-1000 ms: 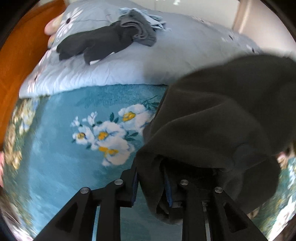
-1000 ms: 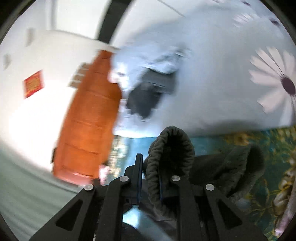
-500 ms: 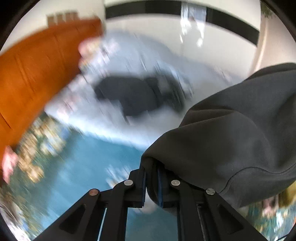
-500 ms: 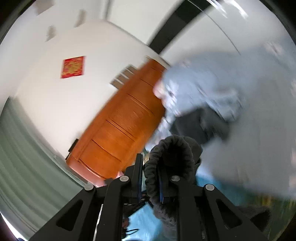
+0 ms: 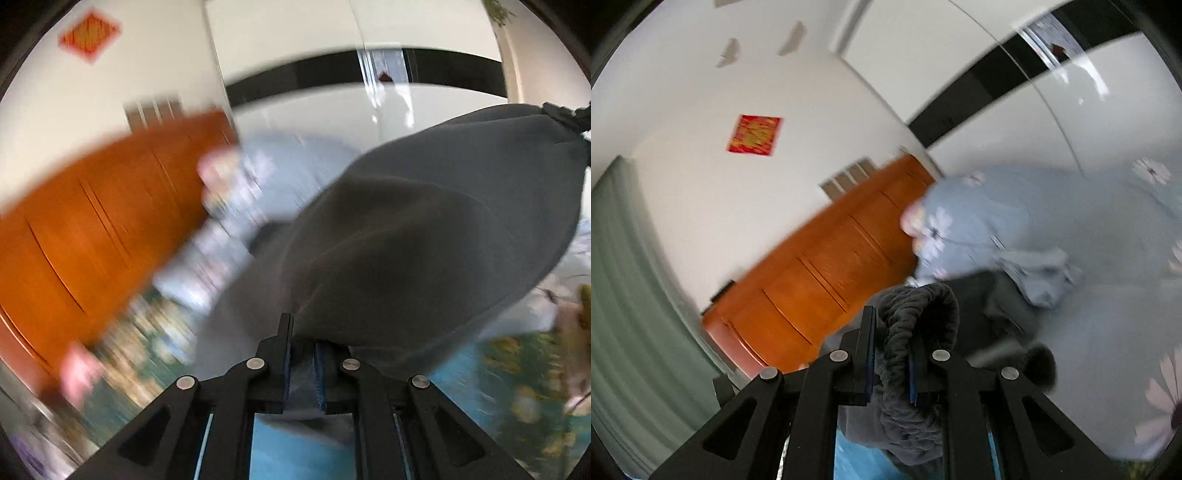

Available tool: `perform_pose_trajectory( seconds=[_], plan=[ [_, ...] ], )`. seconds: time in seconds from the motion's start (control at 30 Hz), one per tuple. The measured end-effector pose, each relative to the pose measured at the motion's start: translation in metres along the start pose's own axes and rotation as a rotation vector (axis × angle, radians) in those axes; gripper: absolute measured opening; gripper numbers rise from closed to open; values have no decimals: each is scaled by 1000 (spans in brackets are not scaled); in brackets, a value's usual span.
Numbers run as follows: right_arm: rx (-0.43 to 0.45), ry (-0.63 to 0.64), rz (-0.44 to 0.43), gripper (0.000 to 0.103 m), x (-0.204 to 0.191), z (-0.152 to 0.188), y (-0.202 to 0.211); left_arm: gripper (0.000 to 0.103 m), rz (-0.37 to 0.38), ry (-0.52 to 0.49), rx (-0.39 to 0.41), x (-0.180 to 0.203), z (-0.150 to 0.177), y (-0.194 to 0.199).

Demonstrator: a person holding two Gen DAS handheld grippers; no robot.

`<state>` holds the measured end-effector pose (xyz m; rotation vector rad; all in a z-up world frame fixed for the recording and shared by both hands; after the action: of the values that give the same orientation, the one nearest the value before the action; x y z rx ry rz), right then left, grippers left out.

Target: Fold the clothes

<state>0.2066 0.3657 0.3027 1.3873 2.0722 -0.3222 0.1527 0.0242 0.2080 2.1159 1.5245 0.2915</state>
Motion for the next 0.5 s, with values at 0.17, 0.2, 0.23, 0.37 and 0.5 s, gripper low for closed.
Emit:
perform_pose_trajectory(
  seconds=[0.17, 0.2, 0.23, 0.37, 0.5],
  plan=[
    [-67, -25, 149, 14, 39, 25, 23, 11, 172, 136, -127, 55, 51, -8],
    [-81, -26, 180, 14, 47, 30, 29, 11, 220, 144, -163, 72, 61, -11],
    [-96, -28, 211, 14, 54, 36, 35, 11, 250, 127, -192, 89, 69, -14],
    [-155, -36, 335, 14, 84, 58, 60, 11, 328, 99, -318, 144, 109, -28],
    [-261, -77, 426, 14, 112, 101, 80, 12, 334, 147, -449, 162, 143, -46]
  ],
)
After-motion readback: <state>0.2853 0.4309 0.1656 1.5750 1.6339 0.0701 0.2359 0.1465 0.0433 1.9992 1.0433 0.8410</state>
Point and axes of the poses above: each gripper's, at about its wrist camera, not at the fingertips, and y roughly against the way its jaws point, x to its right, z to its underside, the point moved 1 cm from there along -y, roughly the way its jaws point, and after that the axes turned 9 degrees about x, right-handed, at the moved point
